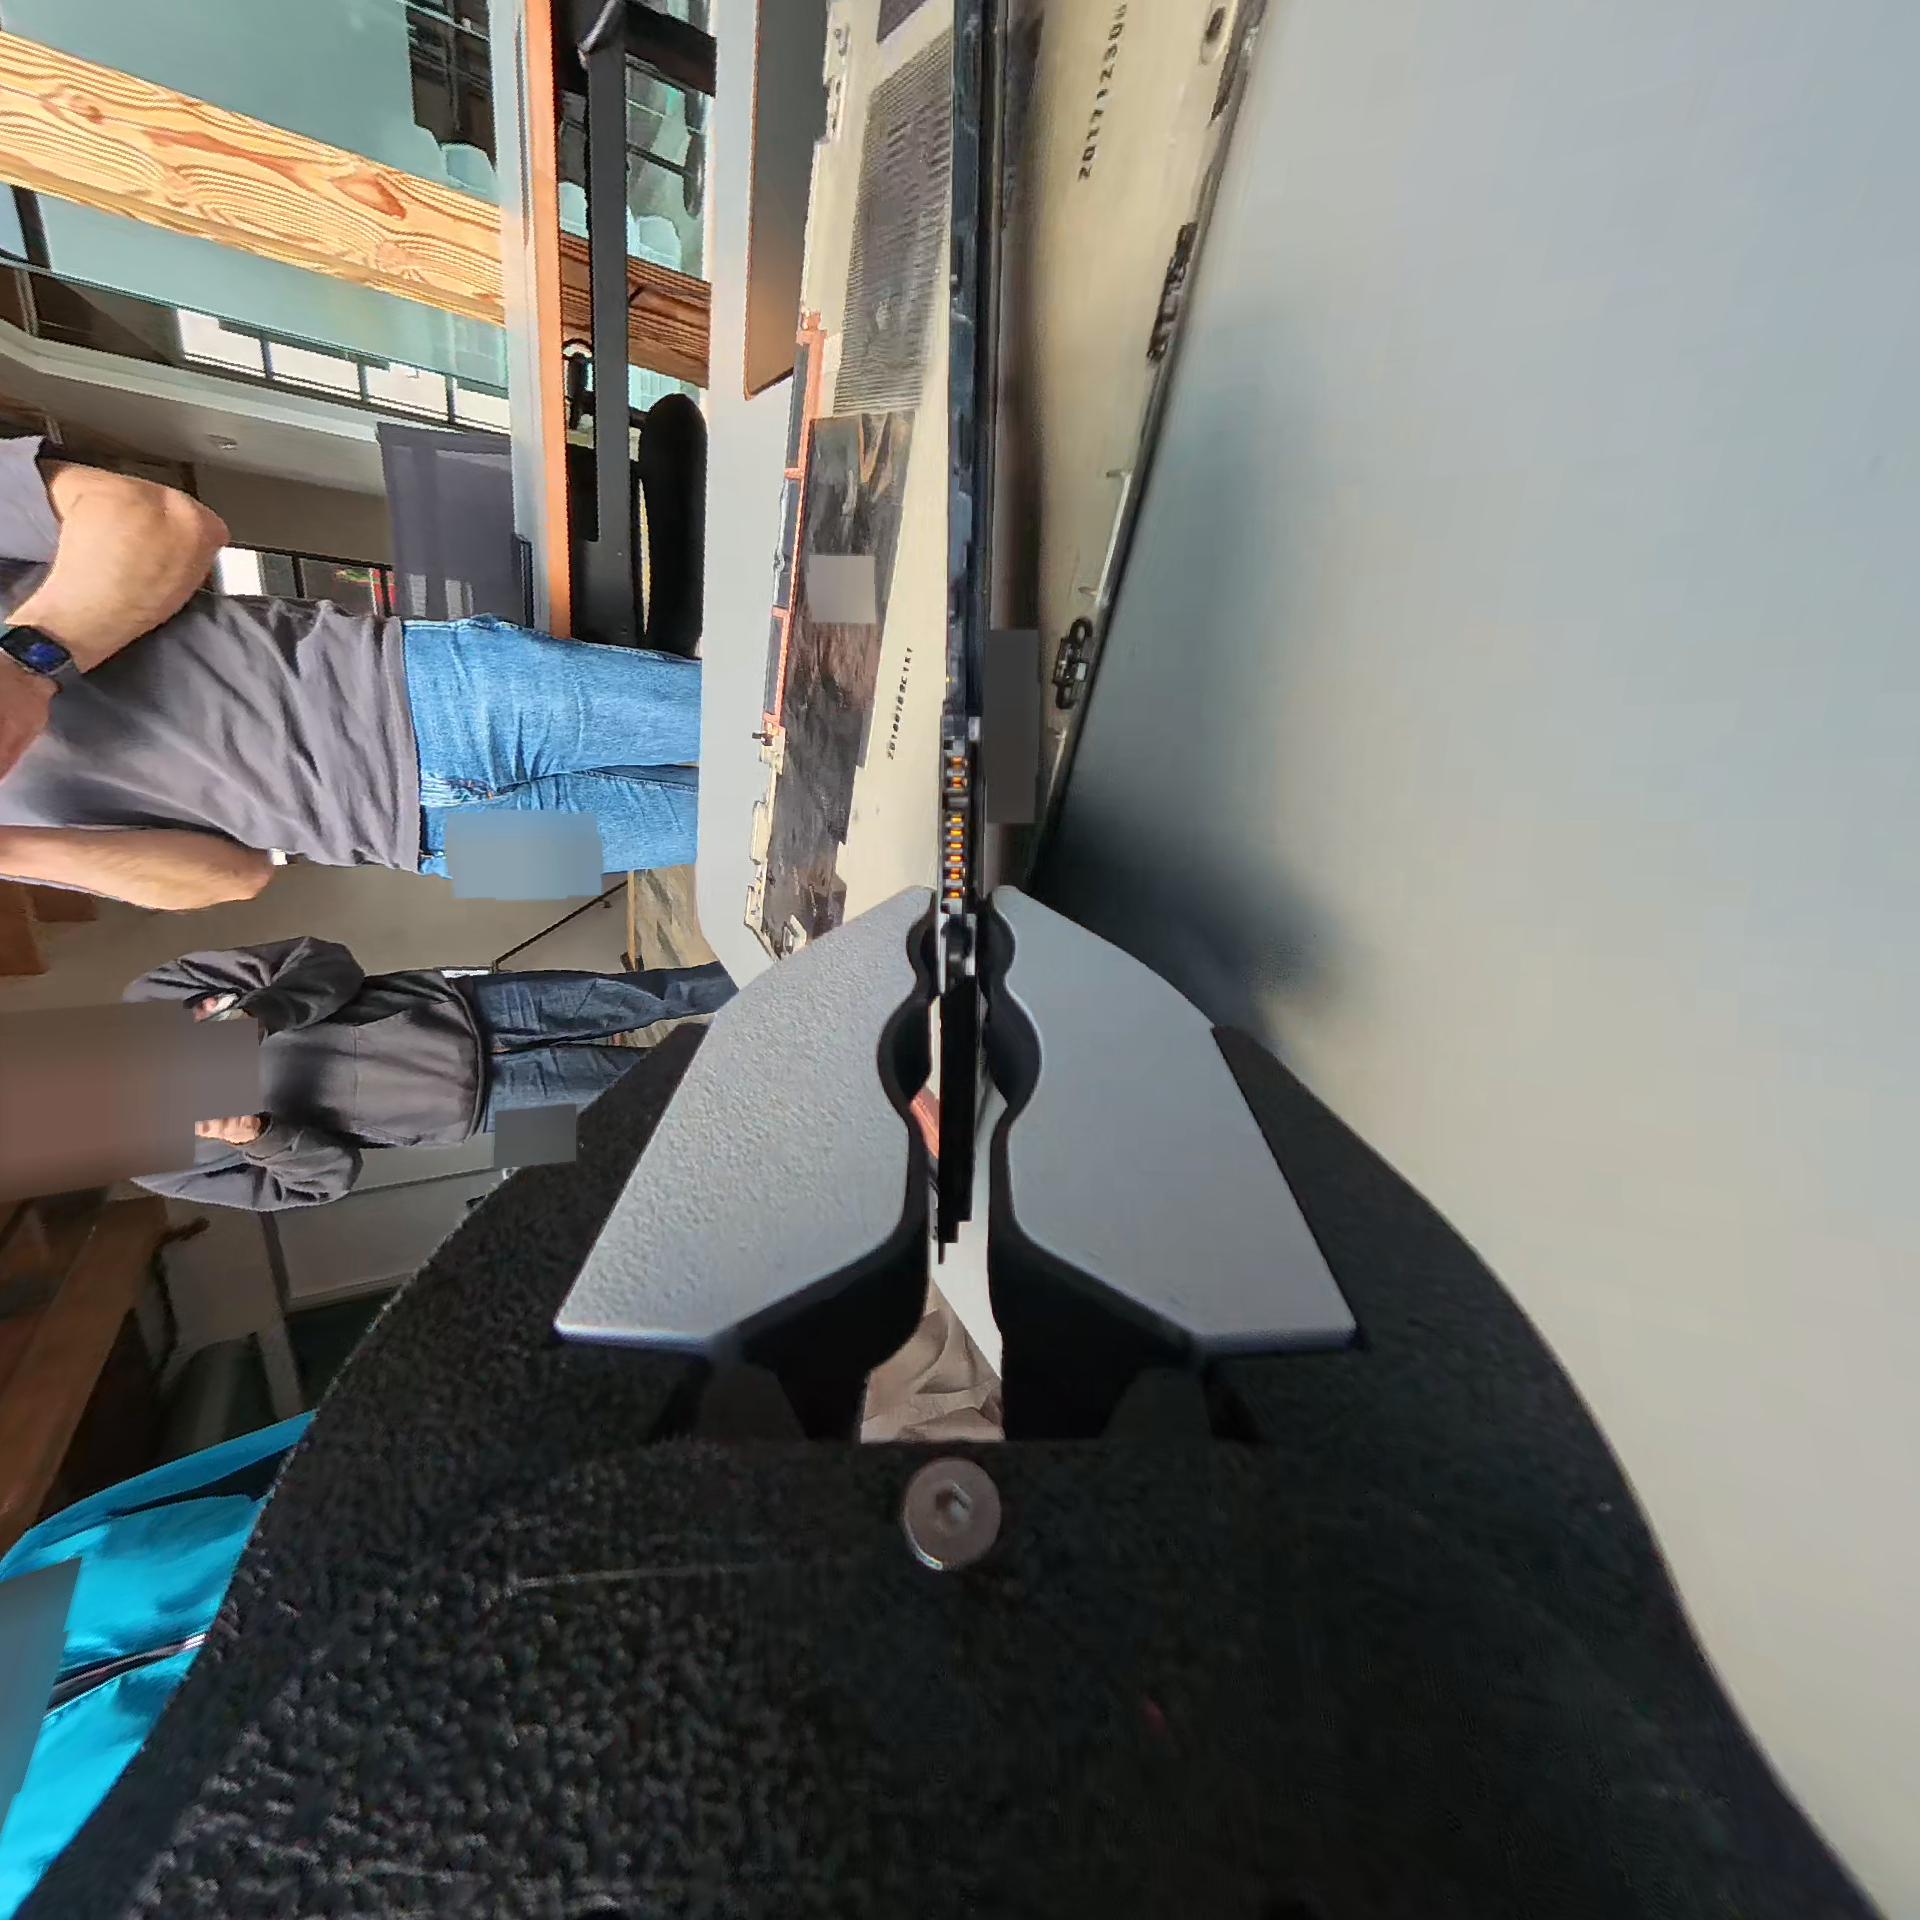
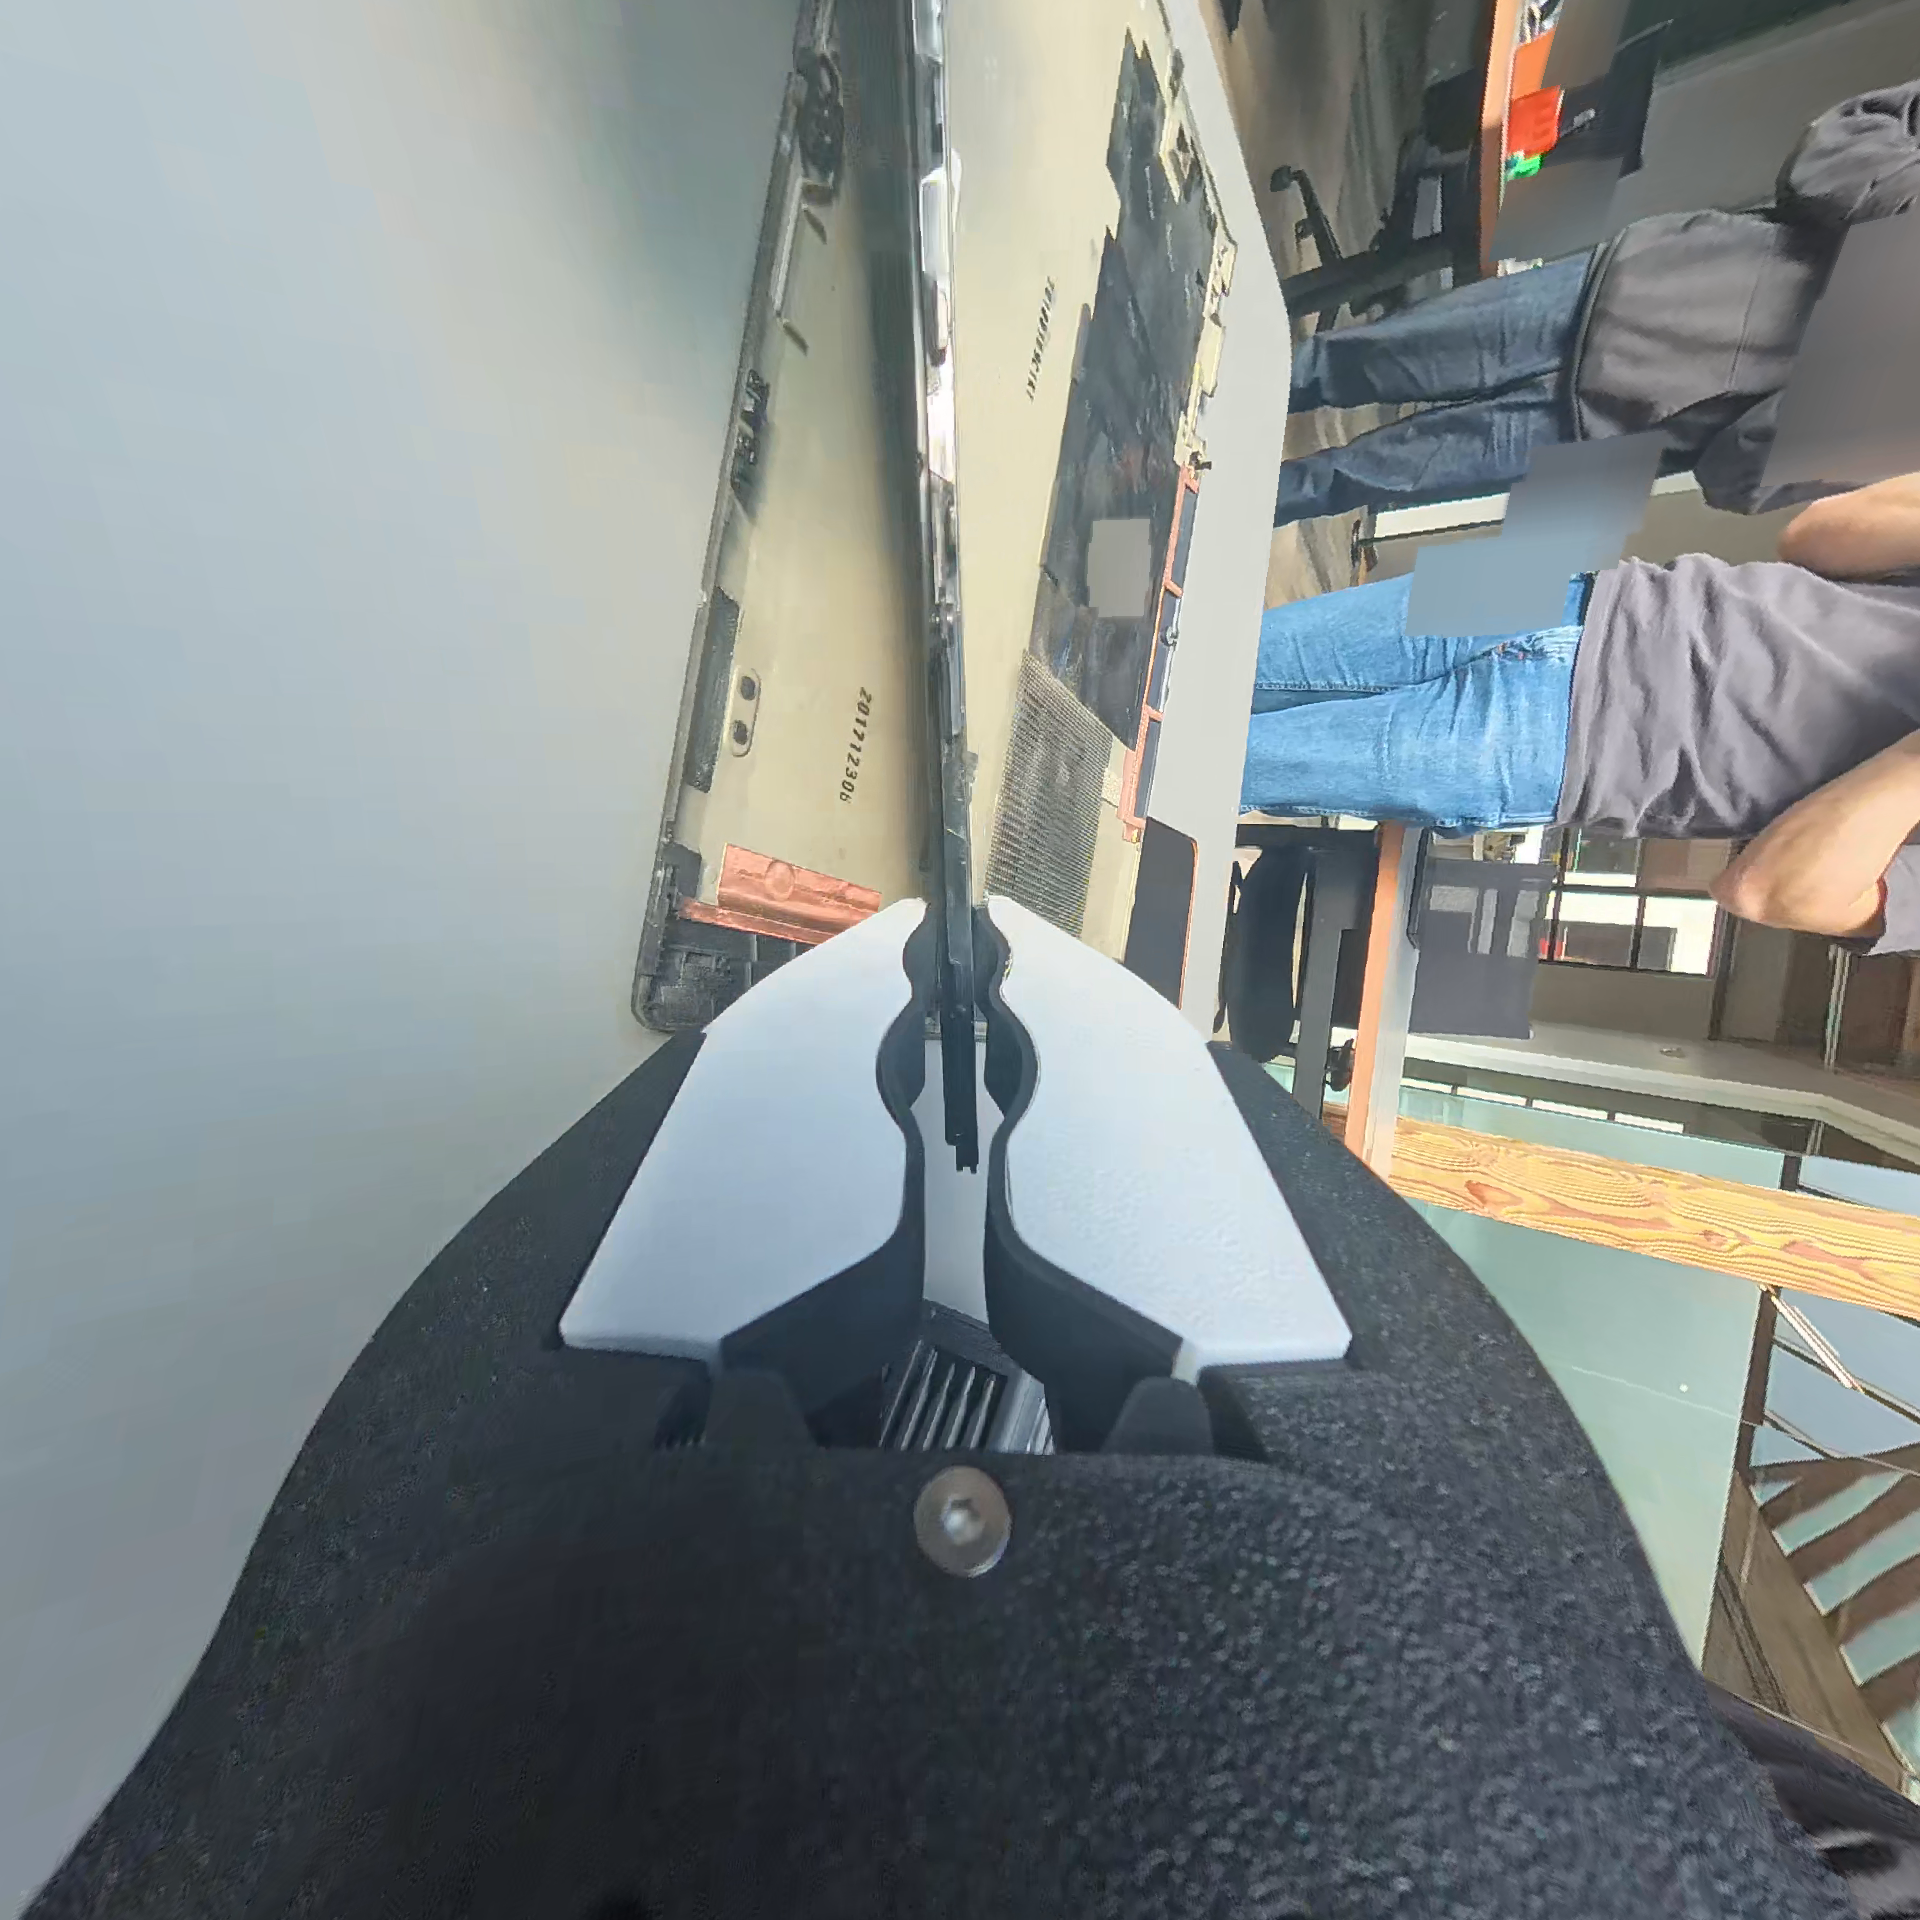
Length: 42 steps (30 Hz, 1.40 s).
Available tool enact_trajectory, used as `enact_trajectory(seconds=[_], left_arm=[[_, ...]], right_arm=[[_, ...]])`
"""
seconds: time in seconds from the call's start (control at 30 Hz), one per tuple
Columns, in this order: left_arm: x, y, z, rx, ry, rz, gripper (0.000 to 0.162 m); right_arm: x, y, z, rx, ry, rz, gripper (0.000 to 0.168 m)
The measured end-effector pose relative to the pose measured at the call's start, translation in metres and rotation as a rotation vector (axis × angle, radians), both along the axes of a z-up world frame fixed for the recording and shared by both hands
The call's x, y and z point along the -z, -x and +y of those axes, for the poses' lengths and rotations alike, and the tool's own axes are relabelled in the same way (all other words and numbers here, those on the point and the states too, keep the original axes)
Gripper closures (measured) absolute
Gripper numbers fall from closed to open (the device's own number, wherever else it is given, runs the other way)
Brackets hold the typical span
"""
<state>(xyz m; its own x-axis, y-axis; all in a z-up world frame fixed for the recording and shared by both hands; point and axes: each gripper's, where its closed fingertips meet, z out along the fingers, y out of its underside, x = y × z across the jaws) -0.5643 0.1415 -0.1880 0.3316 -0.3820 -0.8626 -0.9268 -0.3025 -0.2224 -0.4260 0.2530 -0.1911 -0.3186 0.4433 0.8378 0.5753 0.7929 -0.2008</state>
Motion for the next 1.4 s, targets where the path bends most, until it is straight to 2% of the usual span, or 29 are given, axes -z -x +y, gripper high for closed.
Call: enact_trajectory(seconds=[0.1,0.17,0.27,0.33,0.43,0.53,0.57,0.63,0.67,0.83,0.87,0.93,0.97,1.03,1.07,1.3,1.4], left_arm=[[0.009,-0.003,-0.005,-0.015,-0.003,0.040,0.156],[0.016,-0.004,-0.010,-0.032,0.037,0.021,0.149],[0.021,0.002,-0.018,-0.081,0.073,-0.033,0.136],[0.014,0.004,-0.023,-0.103,0.076,-0.122,0.125],[0.011,0.005,-0.036,-0.197,0.170,-0.342,0.094],[-0.003,-0.004,-0.048,-0.259,0.197,-0.556,0.086],[-0.008,-0.011,-0.054,-0.264,0.210,-0.624,0.088],[-0.019,-0.026,-0.064,-0.281,0.218,-0.731,0.105],[-0.024,-0.034,-0.069,-0.286,0.216,-0.770,0.110],[-0.035,-0.083,-0.097,-0.324,0.198,-0.947,0.158],[-0.035,-0.094,-0.102,-0.324,0.192,-0.977,0.161],[-0.037,-0.117,-0.113,-0.310,0.187,-1.033,0.162],[-0.037,-0.126,-0.118,-0.318,0.180,-1.050,0.162],[-0.037,-0.144,-0.129,-0.312,0.168,-1.083,0.162],[-0.036,-0.154,-0.136,-0.306,0.171,-1.100,0.162],[-0.022,-0.197,-0.176,-0.321,0.166,-1.145,0.162],[-0.019,-0.202,-0.184,-0.337,0.158,-1.195,0.162]], right_arm=[[0.008,-0.005,-0.005,0.002,0.001,-0.014,0.159],[0.013,-0.008,-0.003,0.028,0.028,-0.043,0.138],[0.011,-0.015,-0.002,0.031,0.077,-0.080,0.125],[0.007,-0.024,-0.001,0.040,0.135,-0.122,0.114],[0.003,-0.044,-0.004,0.071,0.276,-0.179,0.102],[-0.012,-0.068,-0.016,0.109,0.433,-0.163,0.100],[-0.018,-0.077,-0.022,0.134,0.494,-0.146,0.100],[-0.032,-0.096,-0.036,0.174,0.582,-0.087,0.101],[-0.040,-0.106,-0.042,0.206,0.613,-0.043,0.107],[-0.067,-0.167,-0.075,0.334,0.706,0.177,0.128],[-0.069,-0.181,-0.082,0.367,0.746,0.217,0.132],[-0.071,-0.207,-0.096,0.432,0.821,0.313,0.149],[-0.071,-0.220,-0.105,0.446,0.858,0.348,0.150],[-0.069,-0.243,-0.121,0.483,0.910,0.402,0.167],[-0.068,-0.253,-0.130,0.497,0.927,0.426,0.168],[-0.040,-0.283,-0.176,0.667,0.967,0.452,0.168],[-0.028,-0.277,-0.188,0.715,0.998,0.440,0.148]])
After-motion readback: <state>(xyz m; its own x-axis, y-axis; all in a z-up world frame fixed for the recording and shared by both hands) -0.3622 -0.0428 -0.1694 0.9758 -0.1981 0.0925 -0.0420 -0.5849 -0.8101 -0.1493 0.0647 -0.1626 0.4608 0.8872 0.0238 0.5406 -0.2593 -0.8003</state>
